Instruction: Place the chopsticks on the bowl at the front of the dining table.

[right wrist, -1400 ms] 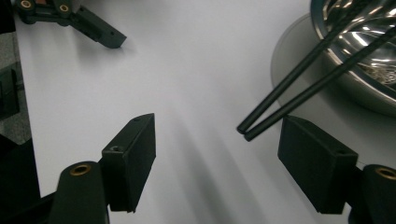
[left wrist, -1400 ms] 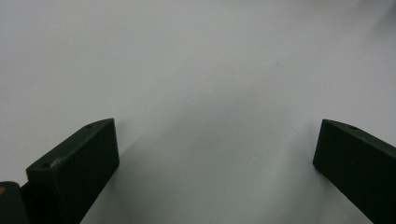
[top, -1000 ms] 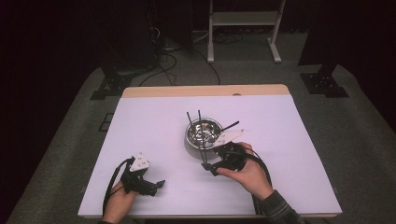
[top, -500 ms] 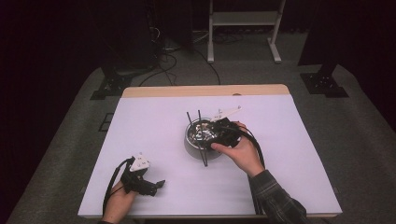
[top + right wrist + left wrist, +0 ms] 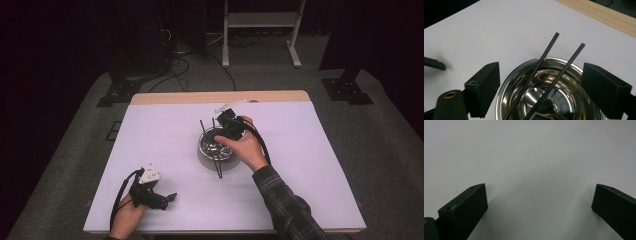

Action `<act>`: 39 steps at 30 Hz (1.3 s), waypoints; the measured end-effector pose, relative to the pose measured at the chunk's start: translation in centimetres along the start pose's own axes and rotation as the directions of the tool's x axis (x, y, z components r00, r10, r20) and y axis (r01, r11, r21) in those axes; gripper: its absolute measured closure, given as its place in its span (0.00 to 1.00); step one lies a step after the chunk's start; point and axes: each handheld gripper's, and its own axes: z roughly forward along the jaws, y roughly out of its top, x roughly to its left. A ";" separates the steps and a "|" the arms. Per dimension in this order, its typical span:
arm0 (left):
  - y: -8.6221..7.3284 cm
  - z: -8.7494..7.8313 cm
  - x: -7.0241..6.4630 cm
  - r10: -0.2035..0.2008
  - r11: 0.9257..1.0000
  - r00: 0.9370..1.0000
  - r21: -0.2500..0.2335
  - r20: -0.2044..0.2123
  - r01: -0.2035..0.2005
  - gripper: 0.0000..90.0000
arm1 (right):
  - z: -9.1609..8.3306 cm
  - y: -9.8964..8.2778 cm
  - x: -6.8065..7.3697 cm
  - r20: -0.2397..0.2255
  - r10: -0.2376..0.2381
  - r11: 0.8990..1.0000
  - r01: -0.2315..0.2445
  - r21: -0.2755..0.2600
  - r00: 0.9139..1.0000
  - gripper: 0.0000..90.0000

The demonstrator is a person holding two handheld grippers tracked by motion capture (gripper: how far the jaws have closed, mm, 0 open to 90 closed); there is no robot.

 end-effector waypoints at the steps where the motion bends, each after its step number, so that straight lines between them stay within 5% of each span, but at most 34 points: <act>1: 0.0 0.0 0.0 -0.002 1.000 1.000 -0.002 0.000 0.002 0.00 | 0.3 0.2 -0.2 0.004 0.004 1.000 -0.004 0.000 1.000 0.16; 20: 0.0 0.0 0.0 0.001 1.000 1.000 -0.003 -0.001 -0.001 0.00 | 5.6 2.2 -3.0 0.073 0.119 0.992 -0.122 0.037 0.990 0.16; 39: 0.0 0.0 0.0 -0.002 1.000 1.000 -0.004 0.000 0.002 0.00 | 7.7 2.2 -3.8 0.088 0.134 0.988 -0.140 0.067 0.987 0.16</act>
